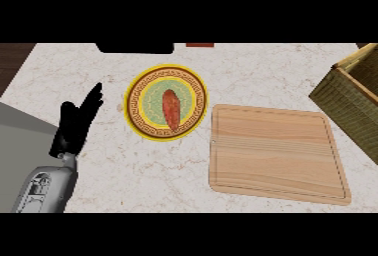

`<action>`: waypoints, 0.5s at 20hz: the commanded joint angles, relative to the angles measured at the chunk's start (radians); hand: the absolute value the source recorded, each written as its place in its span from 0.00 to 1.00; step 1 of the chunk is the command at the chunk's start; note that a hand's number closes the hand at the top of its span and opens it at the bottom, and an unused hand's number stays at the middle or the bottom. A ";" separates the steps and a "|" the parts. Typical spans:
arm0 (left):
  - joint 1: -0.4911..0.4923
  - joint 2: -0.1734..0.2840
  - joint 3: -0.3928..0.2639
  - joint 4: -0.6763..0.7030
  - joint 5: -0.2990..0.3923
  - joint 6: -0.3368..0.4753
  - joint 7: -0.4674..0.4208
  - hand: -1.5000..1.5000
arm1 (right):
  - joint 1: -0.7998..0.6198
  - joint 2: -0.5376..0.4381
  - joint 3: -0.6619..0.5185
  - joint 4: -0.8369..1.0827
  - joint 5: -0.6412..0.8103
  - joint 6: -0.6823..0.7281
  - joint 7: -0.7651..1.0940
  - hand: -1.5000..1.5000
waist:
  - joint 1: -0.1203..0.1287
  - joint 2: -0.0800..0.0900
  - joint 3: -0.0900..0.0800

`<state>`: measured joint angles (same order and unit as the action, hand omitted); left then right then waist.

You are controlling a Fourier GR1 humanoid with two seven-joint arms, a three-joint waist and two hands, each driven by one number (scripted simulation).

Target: Pick the tomato from the cutting board and place it in the basket

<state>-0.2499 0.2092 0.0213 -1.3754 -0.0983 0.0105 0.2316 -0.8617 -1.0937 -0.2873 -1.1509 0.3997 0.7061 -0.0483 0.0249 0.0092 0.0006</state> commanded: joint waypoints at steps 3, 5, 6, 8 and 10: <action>-0.034 0.021 0.034 0.065 0.024 -0.036 -0.020 0.50 | -0.031 -0.007 0.091 0.233 0.141 -0.116 -0.234 1.00 | 0.006 0.004 0.000; 0.015 0.018 0.026 -0.001 0.018 -0.026 -0.004 0.50 | -0.012 0.056 0.121 0.234 0.173 -0.167 -0.231 1.00 | 0.002 -0.003 0.000; 0.053 -0.032 -0.031 -0.070 -0.031 0.025 0.008 0.50 | -0.008 0.017 0.093 0.275 0.151 -0.123 -0.275 1.00 | -0.001 -0.005 0.000; 0.003 0.012 0.020 0.008 0.008 -0.022 0.004 0.50 | -0.069 0.053 0.100 0.365 0.142 -0.088 -0.246 1.00 | 0.006 -0.001 -0.001; -0.017 -0.037 -0.019 -0.006 -0.032 0.032 0.036 0.50 | -0.070 0.104 0.056 0.379 0.099 -0.068 -0.123 1.00 | -0.005 -0.005 -0.001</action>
<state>-0.2503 0.1970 0.0198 -1.3694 -0.1043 0.0084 0.2291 -0.8956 -1.0316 -0.2095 -0.8572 0.5189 0.6084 -0.2384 0.0236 0.0068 0.0006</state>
